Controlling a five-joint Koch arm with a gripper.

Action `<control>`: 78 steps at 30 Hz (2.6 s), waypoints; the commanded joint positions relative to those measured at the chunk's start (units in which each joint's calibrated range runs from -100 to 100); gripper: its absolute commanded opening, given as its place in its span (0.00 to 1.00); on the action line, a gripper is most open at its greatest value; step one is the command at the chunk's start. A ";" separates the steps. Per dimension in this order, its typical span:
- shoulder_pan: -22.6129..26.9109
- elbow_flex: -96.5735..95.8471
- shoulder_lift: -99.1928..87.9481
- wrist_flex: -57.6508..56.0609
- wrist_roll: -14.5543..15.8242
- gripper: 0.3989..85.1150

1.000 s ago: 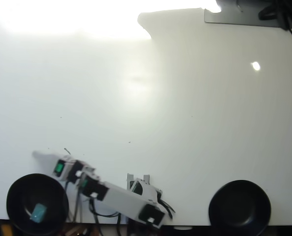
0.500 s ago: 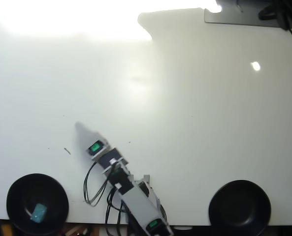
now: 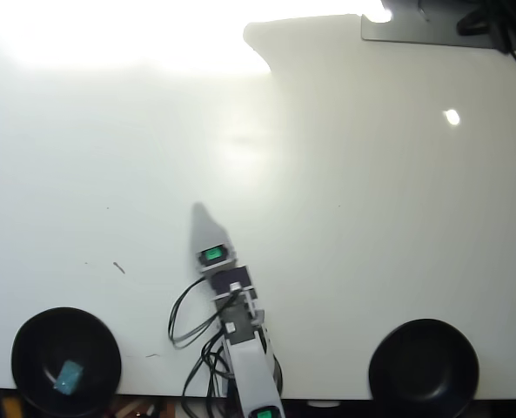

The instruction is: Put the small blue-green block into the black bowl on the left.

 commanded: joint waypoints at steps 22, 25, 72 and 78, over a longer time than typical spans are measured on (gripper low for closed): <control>-10.31 -36.10 -1.21 33.65 0.20 0.55; -10.26 -36.75 -1.21 33.65 0.68 0.56; -10.60 -39.34 -0.68 26.20 0.68 0.56; -10.60 -39.34 -0.68 26.20 0.73 0.56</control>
